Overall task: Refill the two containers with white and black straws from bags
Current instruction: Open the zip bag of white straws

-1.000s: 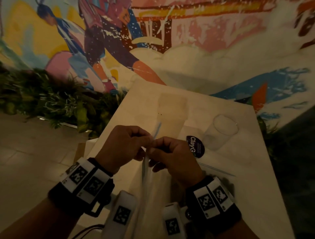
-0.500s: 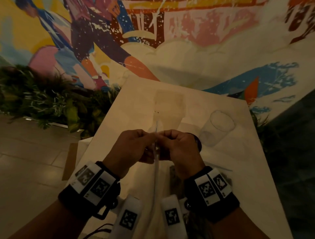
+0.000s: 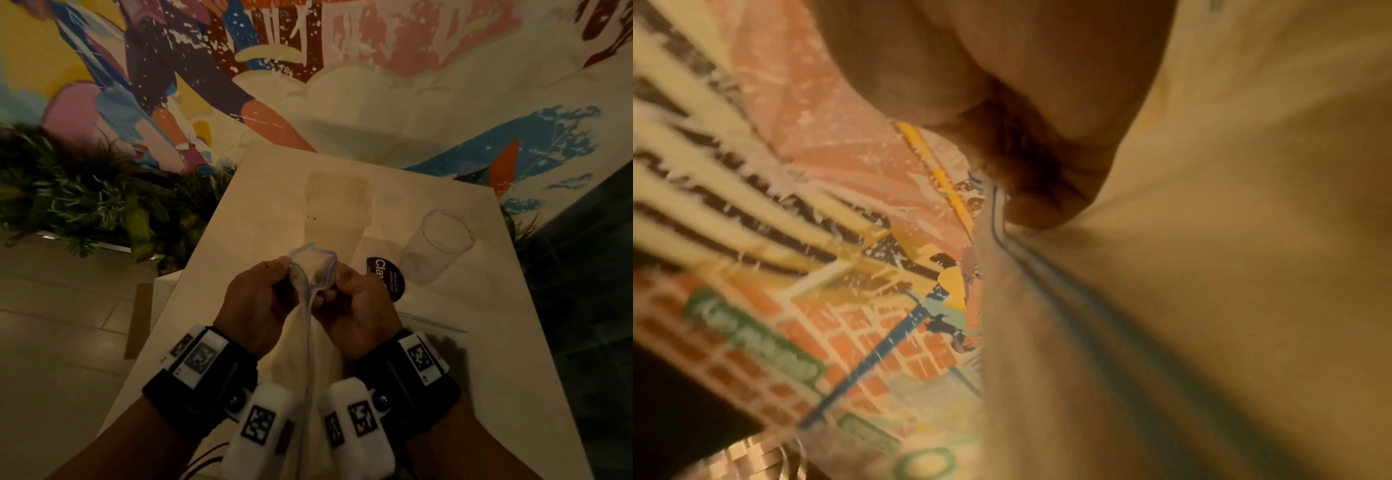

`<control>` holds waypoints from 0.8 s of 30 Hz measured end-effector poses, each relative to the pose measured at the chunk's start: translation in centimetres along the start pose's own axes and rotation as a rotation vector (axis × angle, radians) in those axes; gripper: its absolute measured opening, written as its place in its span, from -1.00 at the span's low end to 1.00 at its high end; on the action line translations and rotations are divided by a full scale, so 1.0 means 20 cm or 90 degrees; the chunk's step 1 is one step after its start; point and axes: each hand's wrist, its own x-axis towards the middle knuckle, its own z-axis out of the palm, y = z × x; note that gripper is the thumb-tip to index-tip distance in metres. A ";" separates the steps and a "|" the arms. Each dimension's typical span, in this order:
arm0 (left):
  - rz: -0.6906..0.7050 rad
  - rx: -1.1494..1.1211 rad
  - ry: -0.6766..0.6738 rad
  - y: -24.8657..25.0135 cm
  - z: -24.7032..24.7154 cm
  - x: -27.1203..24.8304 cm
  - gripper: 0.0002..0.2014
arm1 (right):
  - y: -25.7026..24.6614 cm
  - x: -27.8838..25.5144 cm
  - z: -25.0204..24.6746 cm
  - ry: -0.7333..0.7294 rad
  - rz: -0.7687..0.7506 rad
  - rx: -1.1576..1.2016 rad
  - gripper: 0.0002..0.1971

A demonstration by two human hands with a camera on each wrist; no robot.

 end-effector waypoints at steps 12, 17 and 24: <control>0.064 0.499 -0.022 0.05 0.06 -0.08 -0.77 | -0.03 -0.10 -0.07 0.012 -0.260 -0.560 -0.84; -0.040 0.183 -0.019 0.03 0.02 -0.07 -0.81 | -0.06 -0.09 -0.08 0.037 -0.097 -0.260 -0.83; -0.081 -0.032 0.002 -0.01 -0.03 -0.04 -0.87 | -0.04 -0.16 -0.11 0.029 -0.127 -0.540 -0.87</control>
